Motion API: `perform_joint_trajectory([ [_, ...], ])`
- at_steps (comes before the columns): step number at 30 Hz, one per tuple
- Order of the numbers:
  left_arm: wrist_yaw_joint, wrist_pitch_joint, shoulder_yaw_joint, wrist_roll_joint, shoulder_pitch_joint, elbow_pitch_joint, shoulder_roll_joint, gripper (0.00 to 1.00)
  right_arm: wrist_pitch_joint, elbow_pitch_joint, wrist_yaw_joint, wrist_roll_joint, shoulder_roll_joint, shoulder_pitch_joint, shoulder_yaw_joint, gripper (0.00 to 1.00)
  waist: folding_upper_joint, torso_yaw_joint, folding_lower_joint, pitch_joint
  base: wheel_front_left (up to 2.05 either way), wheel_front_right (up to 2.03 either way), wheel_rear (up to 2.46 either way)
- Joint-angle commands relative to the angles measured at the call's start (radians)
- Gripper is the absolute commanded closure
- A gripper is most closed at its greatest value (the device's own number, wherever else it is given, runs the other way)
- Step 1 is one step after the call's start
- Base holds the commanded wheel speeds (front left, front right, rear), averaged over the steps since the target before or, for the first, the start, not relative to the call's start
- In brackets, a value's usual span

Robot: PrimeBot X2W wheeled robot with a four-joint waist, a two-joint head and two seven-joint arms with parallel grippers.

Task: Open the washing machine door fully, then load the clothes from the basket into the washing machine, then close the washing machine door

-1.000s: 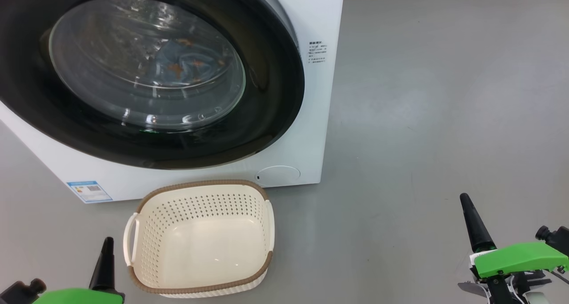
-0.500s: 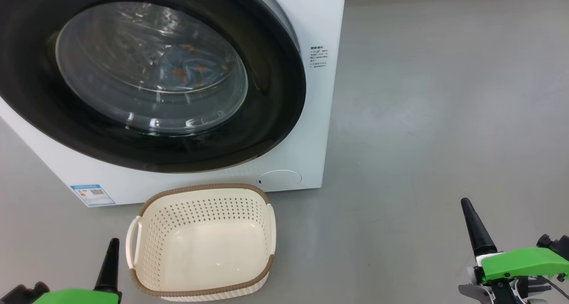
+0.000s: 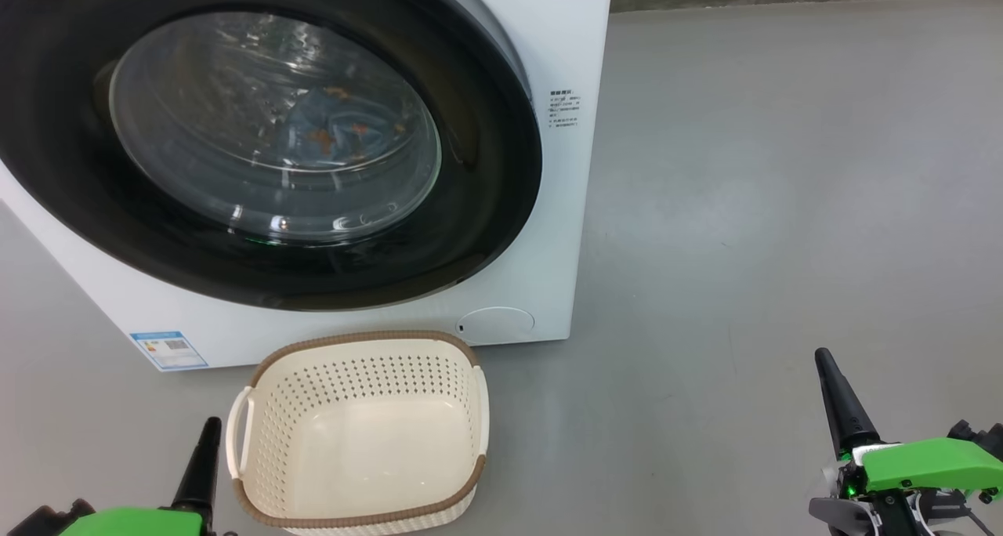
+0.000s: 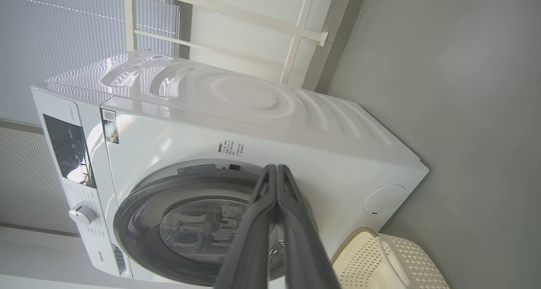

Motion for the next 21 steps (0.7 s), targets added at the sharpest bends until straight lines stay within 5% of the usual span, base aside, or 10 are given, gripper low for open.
perform_joint_trajectory([
  [1,-0.003,0.008,0.031,-0.033,-0.046,-0.018,0.012,1.00,0.008,-0.033,0.001,0.025,0.001,0.000,0.011,1.00,0.0000,0.001,0.0000,-0.002,0.00,0.00,0.00],
  [21,-0.003,0.067,0.039,-0.236,-0.057,-0.010,0.000,1.00,0.068,-0.046,0.002,0.187,0.036,0.011,-0.028,1.00,0.0000,0.007,0.0000,-0.026,0.00,0.00,0.00],
])
